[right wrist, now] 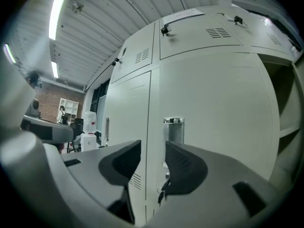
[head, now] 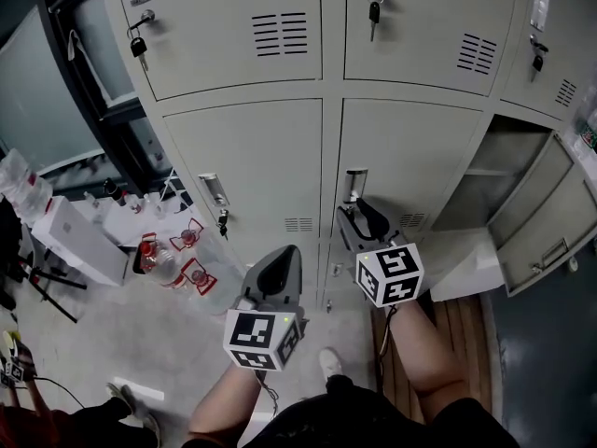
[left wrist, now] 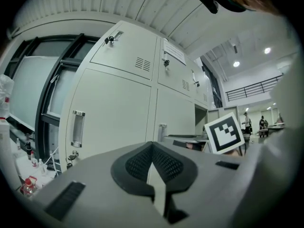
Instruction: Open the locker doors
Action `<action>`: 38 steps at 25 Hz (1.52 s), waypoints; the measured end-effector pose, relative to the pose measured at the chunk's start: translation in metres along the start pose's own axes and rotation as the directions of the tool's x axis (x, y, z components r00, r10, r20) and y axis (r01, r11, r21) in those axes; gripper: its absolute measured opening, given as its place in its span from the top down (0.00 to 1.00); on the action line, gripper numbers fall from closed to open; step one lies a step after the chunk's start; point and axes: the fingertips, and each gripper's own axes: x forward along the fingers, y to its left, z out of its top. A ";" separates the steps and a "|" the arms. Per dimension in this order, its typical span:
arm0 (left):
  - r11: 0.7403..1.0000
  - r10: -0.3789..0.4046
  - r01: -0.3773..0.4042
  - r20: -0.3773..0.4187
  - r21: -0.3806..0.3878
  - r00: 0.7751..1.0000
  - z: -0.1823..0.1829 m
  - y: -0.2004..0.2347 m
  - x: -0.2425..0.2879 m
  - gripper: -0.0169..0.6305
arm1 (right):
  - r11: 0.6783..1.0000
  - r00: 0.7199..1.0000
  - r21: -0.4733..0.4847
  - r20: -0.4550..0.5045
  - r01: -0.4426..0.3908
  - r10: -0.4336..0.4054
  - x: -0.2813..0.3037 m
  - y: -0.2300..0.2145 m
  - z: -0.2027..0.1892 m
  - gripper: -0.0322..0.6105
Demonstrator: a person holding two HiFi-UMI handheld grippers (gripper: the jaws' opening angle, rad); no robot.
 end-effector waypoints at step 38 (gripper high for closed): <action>0.999 0.039 -0.039 -0.011 -0.017 0.999 -0.005 0.025 -0.006 0.97 | 0.992 0.992 -0.023 -0.012 0.126 -0.126 0.025 -0.009 -0.012 0.79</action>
